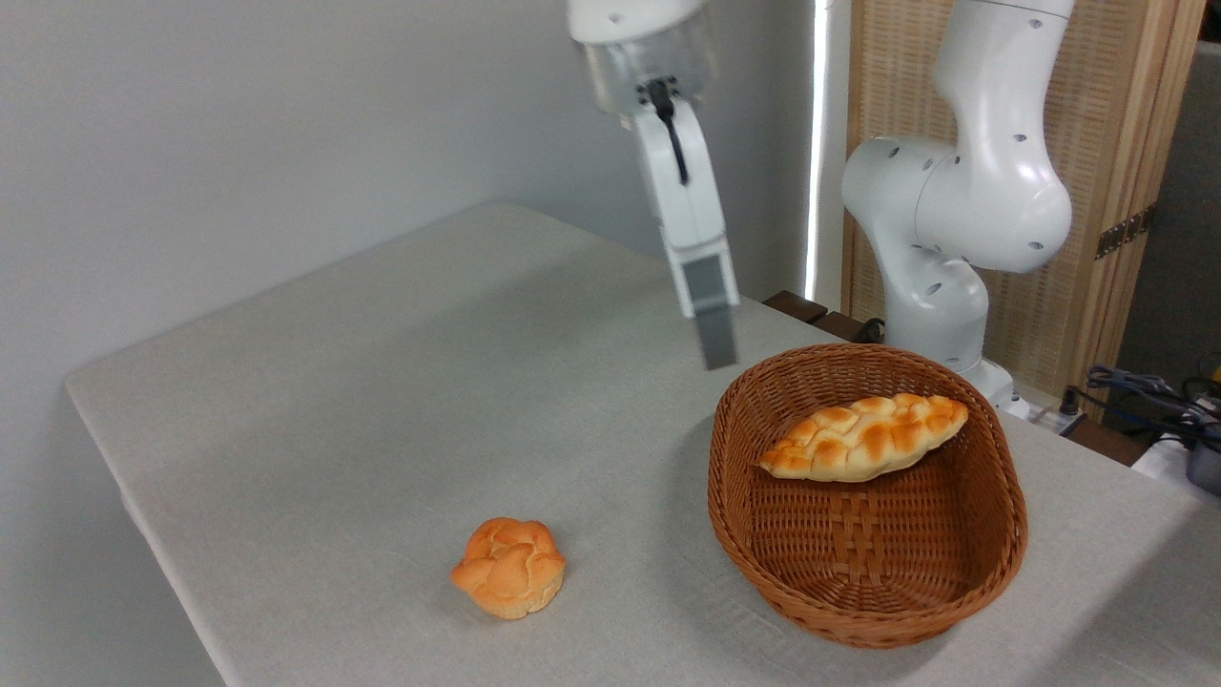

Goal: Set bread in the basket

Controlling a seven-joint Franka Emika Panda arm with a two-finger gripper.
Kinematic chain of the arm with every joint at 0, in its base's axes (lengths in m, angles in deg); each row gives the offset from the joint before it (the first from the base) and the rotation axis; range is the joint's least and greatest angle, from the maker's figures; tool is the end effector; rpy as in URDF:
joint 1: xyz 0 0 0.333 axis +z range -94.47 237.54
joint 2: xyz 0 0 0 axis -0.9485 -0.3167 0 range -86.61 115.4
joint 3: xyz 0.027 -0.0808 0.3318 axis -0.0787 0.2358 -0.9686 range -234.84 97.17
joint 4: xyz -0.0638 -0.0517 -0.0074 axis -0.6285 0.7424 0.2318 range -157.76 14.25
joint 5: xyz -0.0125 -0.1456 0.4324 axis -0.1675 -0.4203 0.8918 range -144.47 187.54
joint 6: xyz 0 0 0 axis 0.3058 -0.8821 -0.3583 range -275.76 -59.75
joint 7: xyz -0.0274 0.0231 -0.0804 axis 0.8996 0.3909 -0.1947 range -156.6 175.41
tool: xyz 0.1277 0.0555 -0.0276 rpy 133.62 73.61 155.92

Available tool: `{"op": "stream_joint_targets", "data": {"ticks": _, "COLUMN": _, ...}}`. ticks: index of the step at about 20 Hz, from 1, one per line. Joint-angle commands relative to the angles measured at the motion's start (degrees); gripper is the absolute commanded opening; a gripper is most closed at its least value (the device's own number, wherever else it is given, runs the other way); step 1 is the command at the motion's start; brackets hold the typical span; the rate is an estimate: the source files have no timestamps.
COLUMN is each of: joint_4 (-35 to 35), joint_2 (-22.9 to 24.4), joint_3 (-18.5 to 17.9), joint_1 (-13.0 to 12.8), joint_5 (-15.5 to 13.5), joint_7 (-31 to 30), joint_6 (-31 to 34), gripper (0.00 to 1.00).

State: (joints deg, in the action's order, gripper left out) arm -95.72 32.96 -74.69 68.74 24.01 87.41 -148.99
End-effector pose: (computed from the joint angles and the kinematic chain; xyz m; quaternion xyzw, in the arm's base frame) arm 0.4926 0.0378 0.5711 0.7894 -0.6106 -0.0516 0.0368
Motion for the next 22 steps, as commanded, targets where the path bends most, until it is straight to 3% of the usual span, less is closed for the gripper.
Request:
{"op": "stream_joint_targets", "data": {"ticks": 1, "joint_4": 11.7, "joint_2": -9.0, "joint_3": -0.8, "joint_1": -0.1, "joint_5": -5.5, "joint_7": -10.8, "joint_6": 0.7, "gripper": 1.0}}
{"op": "stream_joint_targets", "data": {"ticks": 7, "joint_4": 22.0, "joint_2": -17.1, "joint_3": -0.8, "joint_1": -0.1, "joint_5": -8.4, "joint_7": -22.4, "joint_6": 0.3, "gripper": 1.0}}
{"op": "stream_joint_targets", "data": {"ticks": 11, "joint_4": 23.0, "joint_2": -18.2, "joint_3": 0.2, "joint_1": -0.1, "joint_5": -8.3, "joint_7": -31.3, "joint_6": -2.7, "gripper": 1.0}}
{"op": "stream_joint_targets", "data": {"ticks": 17, "joint_4": 22.2, "joint_2": -17.8, "joint_3": 2.5, "joint_1": 0.2, "joint_5": -7.6, "joint_7": -32.0, "joint_6": -2.6, "gripper": 1.0}}
{"op": "stream_joint_targets", "data": {"ticks": 22, "joint_4": 22.0, "joint_2": -17.8, "joint_3": 6.4, "joint_1": 2.6, "joint_5": -5.2, "joint_7": -34.4, "joint_6": -3.2, "gripper": 1.0}}
